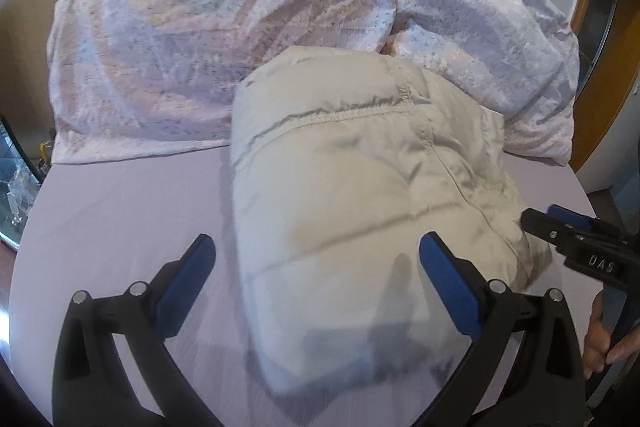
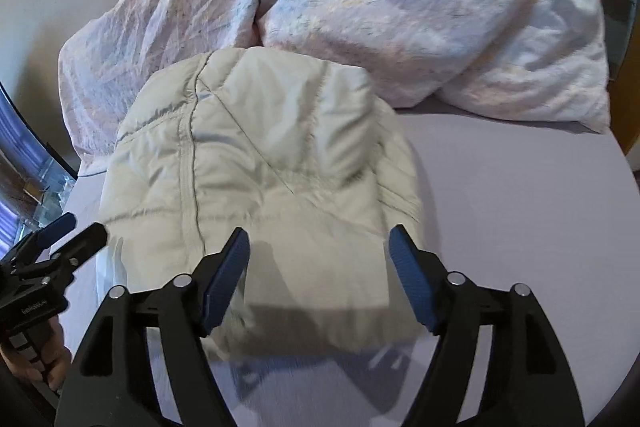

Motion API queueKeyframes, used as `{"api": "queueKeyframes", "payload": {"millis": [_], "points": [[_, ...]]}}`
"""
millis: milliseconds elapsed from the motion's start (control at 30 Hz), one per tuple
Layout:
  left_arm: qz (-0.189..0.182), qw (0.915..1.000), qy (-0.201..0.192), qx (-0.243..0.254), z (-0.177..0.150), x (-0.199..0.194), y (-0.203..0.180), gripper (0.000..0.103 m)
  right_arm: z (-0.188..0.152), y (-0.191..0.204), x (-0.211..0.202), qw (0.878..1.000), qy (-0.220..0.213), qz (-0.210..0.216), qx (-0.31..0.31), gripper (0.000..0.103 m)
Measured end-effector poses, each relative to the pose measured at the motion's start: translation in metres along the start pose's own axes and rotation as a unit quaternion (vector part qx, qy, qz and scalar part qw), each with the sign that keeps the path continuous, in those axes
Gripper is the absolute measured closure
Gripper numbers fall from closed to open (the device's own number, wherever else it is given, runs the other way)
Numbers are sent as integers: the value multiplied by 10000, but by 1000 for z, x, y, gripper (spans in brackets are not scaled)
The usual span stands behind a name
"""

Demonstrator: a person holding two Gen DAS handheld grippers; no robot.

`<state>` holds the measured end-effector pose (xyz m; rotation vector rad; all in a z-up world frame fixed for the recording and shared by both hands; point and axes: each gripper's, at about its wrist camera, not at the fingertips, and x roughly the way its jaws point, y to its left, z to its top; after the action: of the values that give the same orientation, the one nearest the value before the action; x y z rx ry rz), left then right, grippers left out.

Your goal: Fold large clothes

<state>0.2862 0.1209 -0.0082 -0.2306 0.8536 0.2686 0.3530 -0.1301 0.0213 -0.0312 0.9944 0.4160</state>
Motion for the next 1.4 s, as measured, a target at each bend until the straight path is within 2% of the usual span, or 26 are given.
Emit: {"api": "queueKeyframes", "payload": {"millis": [267, 433, 667, 1000, 1400], "points": [[-92, 9998, -67, -147, -27, -53, 12, 2, -26, 0, -37, 9997, 251, 49, 24, 7], [-197, 9996, 22, -224, -50, -76, 14, 2, -51, 14, -52, 9990, 379, 179, -183, 5], [-293, 9992, 118, -230, -72, -96, 11, 2, -78, 24, -65, 9988, 431, 97, -192, 4], [-357, 9987, 343, -113, -95, -99, 1, 2, -100, 30, -74, 9986, 442, 96, -256, 4], [-448, 9981, 400, -134, -101, -94, -5, 2, -107, 33, -77, 9994, 253, 107, -190, 4]]}}
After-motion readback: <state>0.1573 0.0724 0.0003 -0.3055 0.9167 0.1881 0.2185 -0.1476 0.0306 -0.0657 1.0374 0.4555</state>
